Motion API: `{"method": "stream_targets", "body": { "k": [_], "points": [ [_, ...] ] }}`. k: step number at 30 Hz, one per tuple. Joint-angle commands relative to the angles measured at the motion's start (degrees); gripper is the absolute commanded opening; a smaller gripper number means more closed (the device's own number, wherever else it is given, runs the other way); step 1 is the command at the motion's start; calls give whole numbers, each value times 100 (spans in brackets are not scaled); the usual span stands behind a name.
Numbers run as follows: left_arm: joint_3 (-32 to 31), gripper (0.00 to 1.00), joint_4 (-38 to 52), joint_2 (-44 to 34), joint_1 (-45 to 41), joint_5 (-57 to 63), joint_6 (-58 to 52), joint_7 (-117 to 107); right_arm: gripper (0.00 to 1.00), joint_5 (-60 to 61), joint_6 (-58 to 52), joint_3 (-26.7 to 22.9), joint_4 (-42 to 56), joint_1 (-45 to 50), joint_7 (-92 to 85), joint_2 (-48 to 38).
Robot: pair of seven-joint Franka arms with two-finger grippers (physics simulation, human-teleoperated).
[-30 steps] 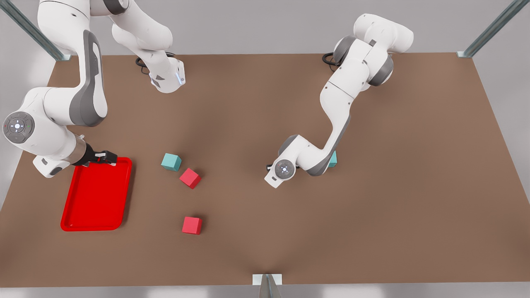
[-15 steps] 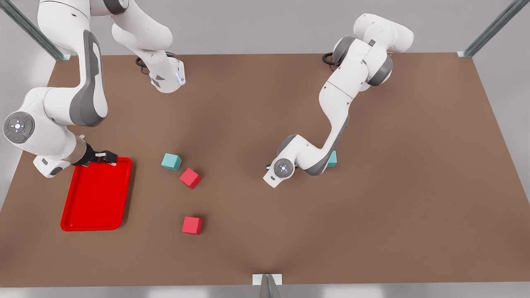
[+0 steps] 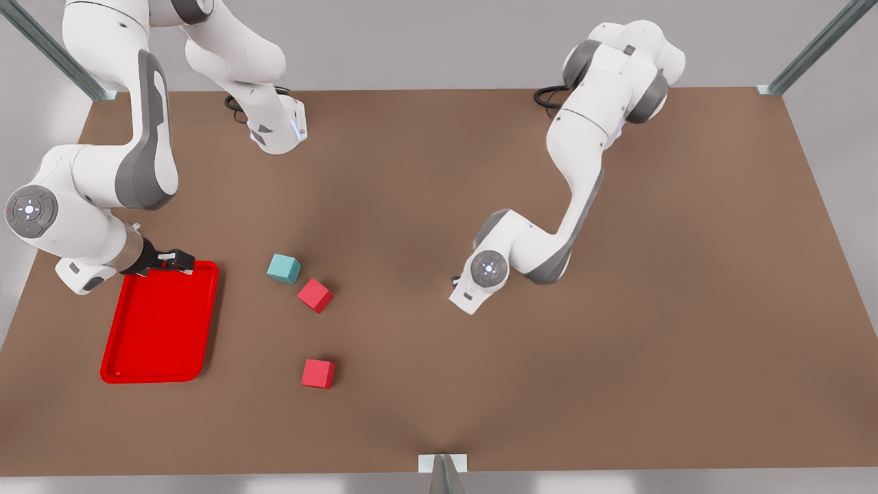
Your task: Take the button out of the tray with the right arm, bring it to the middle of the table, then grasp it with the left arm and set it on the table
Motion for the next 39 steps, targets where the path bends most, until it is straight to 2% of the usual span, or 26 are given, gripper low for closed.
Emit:
{"method": "stream_targets", "body": {
  "k": [1, 6, 9, 12, 15, 17, 21, 22, 24, 31, 39],
  "points": [
    [251, 46, 18, -36, 28, -25, 78, -606, 100, 4, -4, 3, 3, 0, -12, -6],
    [620, 46, 159, -142, 2, 54, 1045, -2320, 100, 4, -4, -5, 3, 0, -12, -6],
    [594, 46, 71, -177, -104, 730, 1889, -3752, 100, 4, -4, -5, 3, 0, -12, -6],
    [611, 46, 36, -107, -165, 1038, 1995, -3990, 100, 4, -4, 3, 3, 0, -12, -6],
    [603, 46, 18, -28, -297, 2637, 2241, -5334, 100, 4, -4, -6, 3, 0, -12, -6],
    [611, 46, 27, 78, -332, 2998, 2522, -5748, 100, 4, -4, -5, 3, 0, -12, -6],
    [629, 46, 44, 587, -297, 3551, 3814, -6504, 100, 4, -13, -6, 3, 0, -12, -6],
    [796, 46, 36, 701, -332, 3727, 4199, -6670, 100, 4, -13, -6, 3, 0, -12, -6],
    [805, 46, -26, 755, -315, 4376, 4455, -6697, 100, -5, -13, -5, 3, 0, -12, -6],
    [822, 46, -35, 1001, -332, 5810, 4675, -7277, 100, 4, -13, -5, 3, 0, -12, -6],
    [919, 46, 27, 1133, -464, 6505, 4640, -7418, 100, 4, -22, 3, -6, 9, -12, -6]
  ]
}}
